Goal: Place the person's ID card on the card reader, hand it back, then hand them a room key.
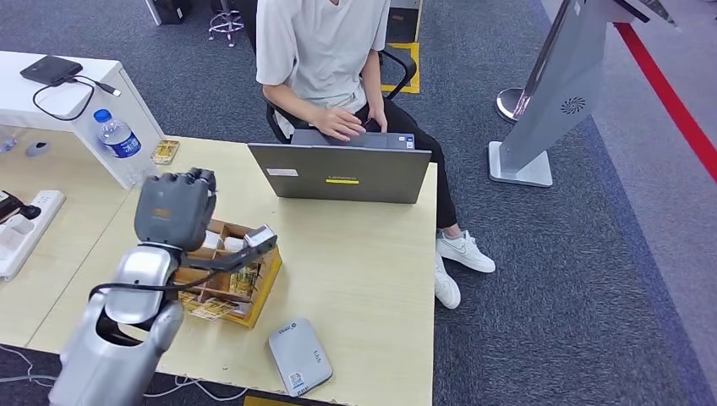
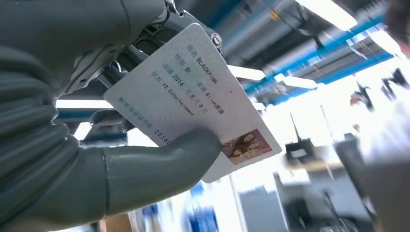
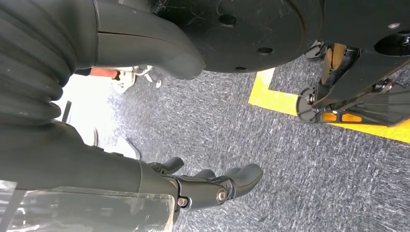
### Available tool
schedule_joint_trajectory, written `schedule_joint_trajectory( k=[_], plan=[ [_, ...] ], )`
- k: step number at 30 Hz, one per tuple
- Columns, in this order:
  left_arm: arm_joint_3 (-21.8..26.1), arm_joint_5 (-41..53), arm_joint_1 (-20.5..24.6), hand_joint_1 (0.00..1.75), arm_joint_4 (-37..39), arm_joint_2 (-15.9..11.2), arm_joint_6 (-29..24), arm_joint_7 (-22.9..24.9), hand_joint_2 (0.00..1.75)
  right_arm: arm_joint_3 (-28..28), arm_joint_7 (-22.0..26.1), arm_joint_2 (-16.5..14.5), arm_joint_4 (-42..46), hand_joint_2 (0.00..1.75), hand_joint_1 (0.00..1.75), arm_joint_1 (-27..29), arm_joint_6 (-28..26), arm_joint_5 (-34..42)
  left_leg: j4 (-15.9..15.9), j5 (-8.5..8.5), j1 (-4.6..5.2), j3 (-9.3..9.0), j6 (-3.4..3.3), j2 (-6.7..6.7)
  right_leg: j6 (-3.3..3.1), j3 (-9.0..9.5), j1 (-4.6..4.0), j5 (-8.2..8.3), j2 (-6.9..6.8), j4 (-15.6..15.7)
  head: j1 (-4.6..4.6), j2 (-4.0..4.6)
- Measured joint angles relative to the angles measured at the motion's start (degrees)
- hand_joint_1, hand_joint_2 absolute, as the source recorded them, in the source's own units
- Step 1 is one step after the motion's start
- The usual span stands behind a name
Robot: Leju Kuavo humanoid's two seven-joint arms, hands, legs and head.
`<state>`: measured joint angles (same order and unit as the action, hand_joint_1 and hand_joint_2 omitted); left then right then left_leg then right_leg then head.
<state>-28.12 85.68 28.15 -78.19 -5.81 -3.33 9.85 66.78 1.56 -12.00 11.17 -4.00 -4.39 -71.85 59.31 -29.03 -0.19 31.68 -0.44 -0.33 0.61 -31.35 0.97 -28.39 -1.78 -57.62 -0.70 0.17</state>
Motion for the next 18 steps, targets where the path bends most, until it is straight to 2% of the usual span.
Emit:
schedule_joint_trajectory(
  k=[4, 10, 14, 18],
  plan=[
    [0.91, 0.01, 5.46, 1.75, -1.49, -3.68, 0.82, 0.32, 1.75, -0.48, -0.10, 0.00, 0.00, 1.75, 0.00, -0.03, 0.19, -0.51, 0.00, 0.01, 0.00, 0.00, -0.01, 0.00, 0.00, 0.00, 0.00, 0.00, 0.00, 0.00, -0.04, 0.00],
    [1.45, 0.01, 10.29, 1.75, -1.26, -7.62, 1.45, 2.97, 1.75, -0.93, -0.28, 0.00, 0.00, 1.75, 0.00, -0.10, 0.44, -1.05, 0.00, 0.01, 0.01, 0.02, -0.01, -0.02, 0.01, -0.03, 0.01, 0.00, 0.02, 0.00, -0.05, 0.00],
    [1.42, 0.02, 15.03, 1.75, 3.35, -11.05, 1.62, 4.55, 1.75, -1.54, -0.32, 0.00, 0.00, 1.75, 0.00, -0.21, 0.77, -1.79, 0.00, 0.01, 0.01, -0.01, -0.01, -0.05, -0.01, -0.05, 0.00, 0.02, 0.07, 0.00, -0.04, 0.00],
    [1.10, 0.02, 18.82, 1.75, 11.52, -13.66, -0.35, 5.03, 1.75, -1.97, -0.47, 0.00, 0.00, 1.75, 0.00, -0.34, 1.14, -2.10, 0.00, 0.05, -0.05, -0.01, 0.05, -0.11, -0.05, -0.07, -0.05, 0.06, 0.15, -0.02, -0.13, 0.00]
  ],
)
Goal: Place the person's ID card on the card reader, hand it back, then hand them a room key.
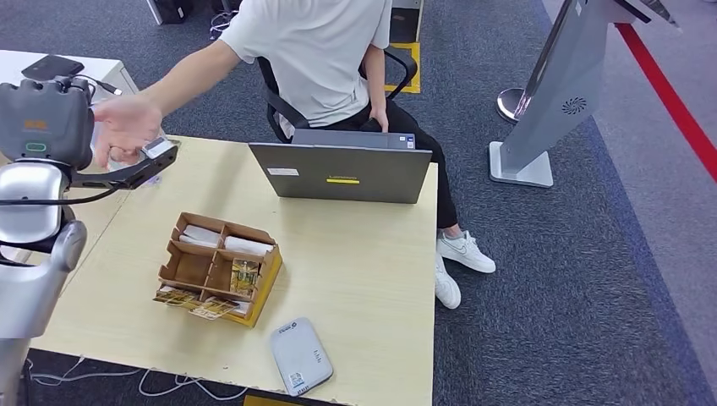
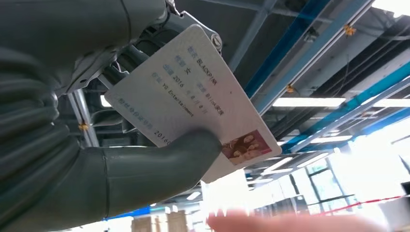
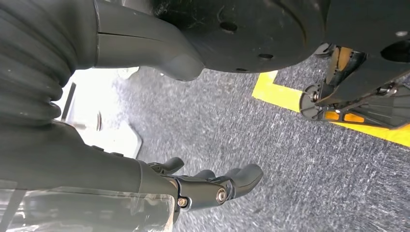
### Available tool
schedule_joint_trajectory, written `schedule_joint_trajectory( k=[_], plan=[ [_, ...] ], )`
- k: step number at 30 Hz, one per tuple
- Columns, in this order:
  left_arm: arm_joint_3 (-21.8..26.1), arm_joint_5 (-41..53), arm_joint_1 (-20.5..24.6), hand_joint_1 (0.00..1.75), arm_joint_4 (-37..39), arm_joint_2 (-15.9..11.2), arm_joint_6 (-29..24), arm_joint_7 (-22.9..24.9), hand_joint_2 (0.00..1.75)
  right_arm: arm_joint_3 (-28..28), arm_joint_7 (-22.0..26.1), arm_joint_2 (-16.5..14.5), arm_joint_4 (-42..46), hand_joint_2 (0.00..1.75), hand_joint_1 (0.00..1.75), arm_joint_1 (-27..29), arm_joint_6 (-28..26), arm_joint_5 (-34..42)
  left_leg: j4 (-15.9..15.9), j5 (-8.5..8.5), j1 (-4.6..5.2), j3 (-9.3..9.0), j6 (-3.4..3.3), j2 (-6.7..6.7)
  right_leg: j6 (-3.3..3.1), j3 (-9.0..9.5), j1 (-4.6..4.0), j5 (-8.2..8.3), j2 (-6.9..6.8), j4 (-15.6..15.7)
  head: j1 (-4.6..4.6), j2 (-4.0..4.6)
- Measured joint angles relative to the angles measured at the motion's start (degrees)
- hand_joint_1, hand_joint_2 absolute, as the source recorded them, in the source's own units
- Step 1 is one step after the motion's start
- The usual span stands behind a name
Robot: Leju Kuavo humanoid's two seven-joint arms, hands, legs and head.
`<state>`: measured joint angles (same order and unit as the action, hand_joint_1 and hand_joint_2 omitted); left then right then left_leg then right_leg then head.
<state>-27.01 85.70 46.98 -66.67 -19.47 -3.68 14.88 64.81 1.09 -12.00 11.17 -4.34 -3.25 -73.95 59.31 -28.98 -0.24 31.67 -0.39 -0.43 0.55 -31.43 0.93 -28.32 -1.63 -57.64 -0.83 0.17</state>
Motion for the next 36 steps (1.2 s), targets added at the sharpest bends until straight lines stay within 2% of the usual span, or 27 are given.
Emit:
schedule_joint_trajectory(
  k=[8, 12, 23, 28, 32, 36],
  plan=[
    [-0.07, 0.00, 2.15, 1.75, 8.68, -2.21, -1.87, 0.70, 1.75, -0.17, -0.60, 0.01, 0.02, 1.75, 0.00, -0.10, 0.34, -0.07, -0.01, 0.01, 0.01, 0.03, 0.01, -0.04, -0.04, -0.04, 0.00, 0.03, 0.05, -0.01, 0.07, 0.00],
    [-0.07, 0.00, 2.14, 0.00, 9.90, -2.49, -1.82, 0.70, 1.75, -0.18, -0.62, 0.17, 0.02, 1.75, 0.00, -0.11, 0.97, -0.10, 0.00, 0.01, 0.01, 0.06, 0.01, -0.04, -0.04, -0.06, 0.00, 0.04, 0.04, -0.01, 0.06, 0.00],
    [0.10, 0.00, 1.44, 0.00, 10.32, -2.39, -2.32, 0.55, 1.75, -0.26, 0.15, 0.63, 0.04, 1.75, 0.00, -0.07, 2.42, -0.15, 0.00, 0.00, 0.02, 0.06, 0.01, -0.03, -0.04, -0.07, 0.01, 0.04, 0.04, -0.01, 0.07, 0.00],
    [0.21, 0.00, -0.42, 0.00, 8.59, -1.64, -2.18, -0.19, 1.75, -0.25, 0.01, 0.62, 0.04, 1.75, 0.00, -0.07, 1.85, 0.44, 0.00, 0.01, 0.03, 0.05, 0.01, -0.03, -0.04, -0.07, 0.01, 0.04, 0.03, -0.01, 0.07, 0.00],
    [0.76, 0.00, -5.73, 0.00, 2.26, 0.76, -1.30, -3.09, 1.75, -0.09, -0.56, 0.24, 0.00, 1.75, 0.00, -0.08, 0.01, 1.88, 0.00, -0.01, 0.08, 0.06, 0.00, -0.01, -0.04, -0.06, 0.06, 0.04, 0.01, 0.01, 0.06, 0.00],
    [0.68, 0.00, -15.15, 0.00, -8.14, 4.63, 0.29, -4.74, 1.75, 0.67, -0.81, -0.01, 0.00, 1.75, 0.00, -0.03, -0.97, 3.65, -0.01, -0.07, 0.16, 0.08, -0.05, -0.06, -0.01, -0.07, 0.15, 0.02, 0.07, 0.05, 0.03, 0.00]
  ],
)
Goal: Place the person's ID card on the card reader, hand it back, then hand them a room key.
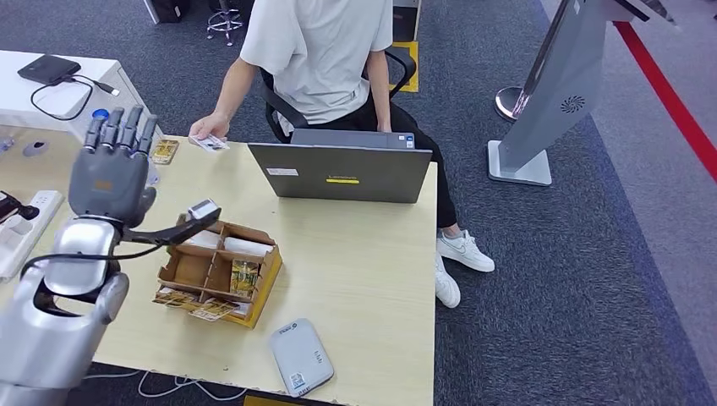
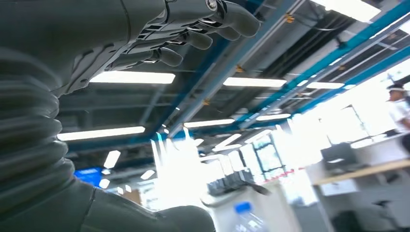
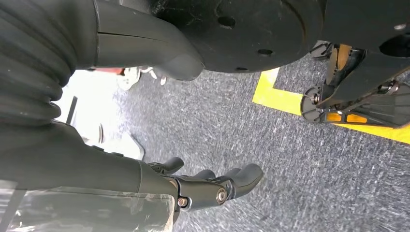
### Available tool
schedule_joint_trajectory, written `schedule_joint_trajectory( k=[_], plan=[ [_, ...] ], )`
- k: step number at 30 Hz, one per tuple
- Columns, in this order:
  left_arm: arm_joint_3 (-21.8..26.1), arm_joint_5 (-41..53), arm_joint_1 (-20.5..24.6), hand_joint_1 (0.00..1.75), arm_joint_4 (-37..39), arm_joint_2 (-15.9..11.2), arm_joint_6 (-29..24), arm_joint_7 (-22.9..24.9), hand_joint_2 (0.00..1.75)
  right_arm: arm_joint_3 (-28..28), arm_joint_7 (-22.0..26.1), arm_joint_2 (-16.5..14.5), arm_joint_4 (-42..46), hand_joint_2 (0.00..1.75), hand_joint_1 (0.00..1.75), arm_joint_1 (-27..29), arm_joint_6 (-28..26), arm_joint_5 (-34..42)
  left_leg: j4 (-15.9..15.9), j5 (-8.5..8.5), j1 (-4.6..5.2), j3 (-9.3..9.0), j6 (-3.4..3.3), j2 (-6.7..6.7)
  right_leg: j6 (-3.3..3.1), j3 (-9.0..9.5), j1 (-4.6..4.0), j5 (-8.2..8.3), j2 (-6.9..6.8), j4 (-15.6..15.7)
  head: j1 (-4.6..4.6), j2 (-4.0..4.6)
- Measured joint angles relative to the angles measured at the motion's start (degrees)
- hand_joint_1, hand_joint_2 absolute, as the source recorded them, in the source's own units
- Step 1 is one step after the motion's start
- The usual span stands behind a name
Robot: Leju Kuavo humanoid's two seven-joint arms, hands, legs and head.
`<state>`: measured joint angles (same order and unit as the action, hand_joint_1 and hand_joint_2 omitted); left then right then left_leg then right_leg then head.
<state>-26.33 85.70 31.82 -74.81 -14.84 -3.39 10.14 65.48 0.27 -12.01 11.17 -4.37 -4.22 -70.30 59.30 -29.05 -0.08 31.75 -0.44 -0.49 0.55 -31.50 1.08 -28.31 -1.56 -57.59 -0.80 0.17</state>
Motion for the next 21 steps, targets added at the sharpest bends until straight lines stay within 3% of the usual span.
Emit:
schedule_joint_trajectory(
  k=[5, 11, 21],
  plan=[
    [-1.85, 0.00, -11.16, 0.00, -11.19, 2.67, -0.35, -0.21, 1.75, 1.57, 0.30, -0.26, 0.00, 1.75, 0.00, 0.09, -0.90, 1.73, 0.00, -0.08, 0.01, 0.03, -0.05, -0.01, 0.04, -0.05, 0.01, -0.04, -0.01, 0.05, -0.03, 0.00],
    [-3.15, 0.00, -19.72, 0.00, -18.70, 3.17, -1.63, -2.26, 1.75, 2.95, 0.91, -0.10, 0.00, 1.75, 0.00, 0.26, 0.15, 2.75, -0.02, -0.07, -0.01, 0.03, -0.04, 0.00, 0.05, -0.06, 0.00, -0.05, -0.03, 0.06, -0.06, 0.00],
    [-3.61, 0.00, -23.38, 0.00, -22.43, 3.17, -1.87, -2.34, 1.75, 3.76, 1.20, 0.19, 0.00, 1.75, 0.00, 0.40, 0.90, 2.92, -0.03, -0.04, -0.01, 0.03, -0.03, 0.03, 0.05, -0.03, 0.00, -0.03, -0.07, 0.05, -0.06, 0.00]
  ],
)
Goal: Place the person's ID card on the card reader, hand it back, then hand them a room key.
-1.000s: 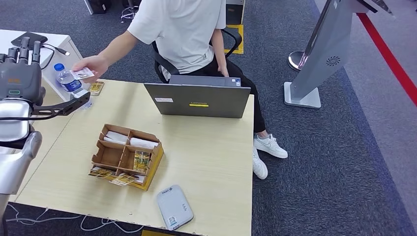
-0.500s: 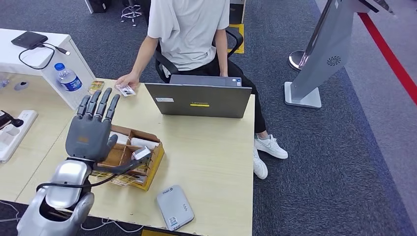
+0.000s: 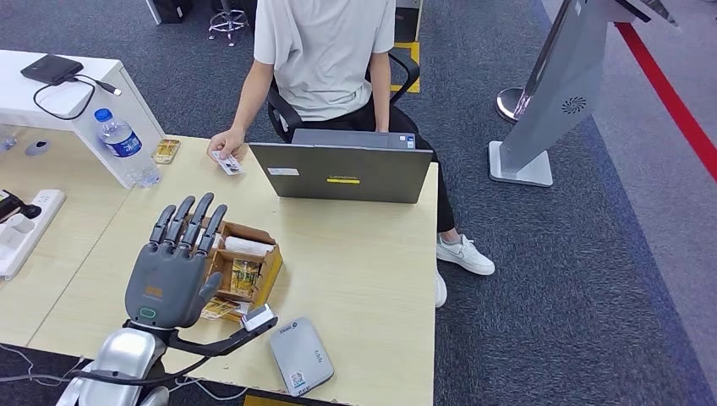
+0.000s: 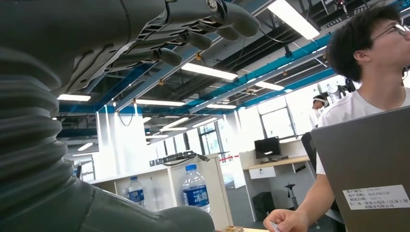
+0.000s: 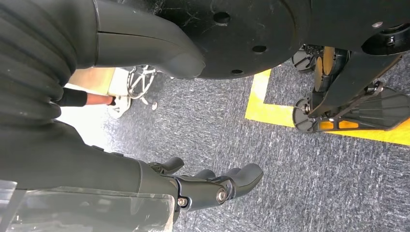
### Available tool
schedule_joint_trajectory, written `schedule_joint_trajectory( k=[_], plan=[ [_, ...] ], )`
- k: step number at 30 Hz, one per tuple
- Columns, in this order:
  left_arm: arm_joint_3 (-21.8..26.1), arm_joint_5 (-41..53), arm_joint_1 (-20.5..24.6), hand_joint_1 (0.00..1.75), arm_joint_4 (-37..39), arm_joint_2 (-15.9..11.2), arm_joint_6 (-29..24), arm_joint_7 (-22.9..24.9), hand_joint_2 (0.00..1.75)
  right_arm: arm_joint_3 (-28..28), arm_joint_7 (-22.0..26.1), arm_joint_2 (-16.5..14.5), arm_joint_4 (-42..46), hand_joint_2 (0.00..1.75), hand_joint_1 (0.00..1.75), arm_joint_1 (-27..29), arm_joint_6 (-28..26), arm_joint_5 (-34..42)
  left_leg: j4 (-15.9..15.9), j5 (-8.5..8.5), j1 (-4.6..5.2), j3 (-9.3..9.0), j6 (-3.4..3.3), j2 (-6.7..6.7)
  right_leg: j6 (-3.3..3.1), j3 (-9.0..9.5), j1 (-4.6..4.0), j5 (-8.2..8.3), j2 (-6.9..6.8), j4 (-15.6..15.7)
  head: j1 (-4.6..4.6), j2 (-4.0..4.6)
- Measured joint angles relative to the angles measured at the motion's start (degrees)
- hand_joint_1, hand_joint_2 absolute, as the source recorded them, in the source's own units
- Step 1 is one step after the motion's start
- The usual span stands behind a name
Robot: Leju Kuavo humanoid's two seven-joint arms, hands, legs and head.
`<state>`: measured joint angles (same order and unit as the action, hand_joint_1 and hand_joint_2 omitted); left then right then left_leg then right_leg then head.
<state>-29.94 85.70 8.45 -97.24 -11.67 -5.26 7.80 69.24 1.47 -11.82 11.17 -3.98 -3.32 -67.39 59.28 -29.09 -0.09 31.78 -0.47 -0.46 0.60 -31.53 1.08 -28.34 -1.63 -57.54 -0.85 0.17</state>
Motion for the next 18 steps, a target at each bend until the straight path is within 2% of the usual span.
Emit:
schedule_joint_trajectory(
  k=[6, 18],
  plan=[
    [0.00, 0.00, -1.63, 0.00, -0.65, 0.00, -0.12, -0.66, 1.75, 0.18, 0.00, 0.02, 0.01, 1.75, 0.00, 0.01, -0.10, 0.22, 0.00, -0.01, 0.00, 0.01, 0.00, 0.00, 0.00, 0.00, 0.00, 0.00, 0.01, 0.00, 0.00, 0.00],
    [0.02, -0.01, -9.98, 0.00, -0.85, -0.02, -1.25, -1.40, 1.75, 1.02, 0.62, 0.09, 0.00, 1.75, 0.00, 0.05, -0.44, 1.12, -0.02, -0.02, 0.00, 0.01, 0.01, 0.01, 0.01, 0.00, 0.00, -0.02, -0.02, 0.00, 0.00, 0.00]
  ],
)
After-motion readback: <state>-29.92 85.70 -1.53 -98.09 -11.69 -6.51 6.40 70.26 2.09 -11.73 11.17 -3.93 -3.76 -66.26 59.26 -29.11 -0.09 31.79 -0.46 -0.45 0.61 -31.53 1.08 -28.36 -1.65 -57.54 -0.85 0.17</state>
